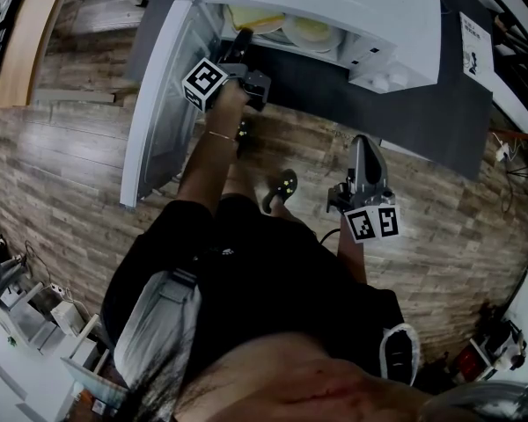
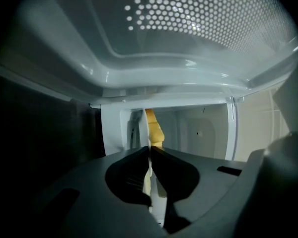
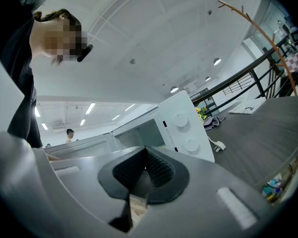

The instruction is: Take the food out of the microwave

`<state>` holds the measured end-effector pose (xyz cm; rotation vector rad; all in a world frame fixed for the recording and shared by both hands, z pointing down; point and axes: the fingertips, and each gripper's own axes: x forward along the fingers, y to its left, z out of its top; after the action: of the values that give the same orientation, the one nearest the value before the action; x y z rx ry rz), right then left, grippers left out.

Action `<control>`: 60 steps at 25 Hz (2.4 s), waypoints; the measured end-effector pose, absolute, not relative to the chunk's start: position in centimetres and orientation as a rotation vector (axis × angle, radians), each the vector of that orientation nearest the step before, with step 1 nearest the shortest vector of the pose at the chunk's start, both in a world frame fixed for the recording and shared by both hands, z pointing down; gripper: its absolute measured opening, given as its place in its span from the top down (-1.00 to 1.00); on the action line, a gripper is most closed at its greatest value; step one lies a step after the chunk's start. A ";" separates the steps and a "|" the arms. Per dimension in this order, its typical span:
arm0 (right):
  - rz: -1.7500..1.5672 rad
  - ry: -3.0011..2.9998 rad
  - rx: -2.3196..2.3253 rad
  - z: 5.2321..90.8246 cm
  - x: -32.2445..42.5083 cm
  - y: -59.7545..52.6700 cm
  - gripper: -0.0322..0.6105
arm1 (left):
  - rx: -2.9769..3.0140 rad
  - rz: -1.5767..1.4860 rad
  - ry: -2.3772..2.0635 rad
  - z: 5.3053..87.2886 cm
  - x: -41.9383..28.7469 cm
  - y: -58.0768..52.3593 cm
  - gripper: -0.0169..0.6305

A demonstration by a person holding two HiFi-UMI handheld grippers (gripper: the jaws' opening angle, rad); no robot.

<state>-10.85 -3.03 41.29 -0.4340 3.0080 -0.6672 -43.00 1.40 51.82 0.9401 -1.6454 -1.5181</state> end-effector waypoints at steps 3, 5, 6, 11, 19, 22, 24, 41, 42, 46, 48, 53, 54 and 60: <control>-0.669 3.008 -0.437 41.4 -10.8 -2.9 0.91 | 0.946 -1.538 -1.626 51.6 -42.8 1.6 0.89; -0.670 3.005 -0.438 41.4 -10.7 -2.9 0.91 | 0.953 -1.540 -1.620 51.5 -42.7 1.6 0.90; -0.670 3.004 -0.438 41.4 -10.7 -2.9 0.91 | 0.955 -1.541 -1.616 51.4 -42.6 1.7 0.90; -0.677 3.007 -0.442 41.6 -10.6 -2.8 0.91 | 0.939 -1.537 -1.623 52.0 -42.4 2.0 0.90; -0.679 3.006 -0.448 41.6 -10.6 -2.8 0.91 | 0.961 -1.510 -1.670 52.1 -42.8 1.9 0.90; -0.688 3.001 -0.454 41.6 -10.6 -2.9 0.91 | 0.953 -1.498 -1.680 52.0 -43.0 1.7 0.89; -0.693 2.999 -0.456 41.7 -10.5 -2.8 0.91 | 0.950 -1.491 -1.684 52.0 -43.0 1.6 0.88; -0.739 2.978 -0.474 41.9 -10.2 -2.9 0.91 | 0.884 -1.432 -1.679 52.6 -43.3 0.7 0.87; -0.741 2.978 -0.479 41.9 -10.1 -2.9 0.91 | 0.884 -1.443 -1.672 52.6 -43.4 0.8 0.87; -0.751 2.975 -0.492 42.1 -9.9 -2.9 0.91 | 0.871 -1.495 -1.631 52.5 -43.4 0.9 0.90; -0.753 2.973 -0.493 42.1 -9.8 -2.9 0.91 | 0.864 -1.513 -1.619 52.4 -43.3 1.1 0.90; -0.751 2.970 -0.486 41.9 -9.9 -3.0 0.91 | 0.883 -1.539 -1.605 51.8 -42.8 1.4 0.91; -0.752 2.970 -0.483 41.9 -9.9 -3.0 0.91 | 0.883 -1.549 -1.599 51.8 -42.7 1.4 0.91; -0.744 2.968 -0.460 41.6 -9.7 -3.2 0.91 | 0.898 -1.597 -1.574 51.2 -41.7 2.0 0.91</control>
<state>-9.70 -3.16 41.64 -0.4597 2.9684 -0.7443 -41.67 1.96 51.24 0.8977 -1.5741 -1.5971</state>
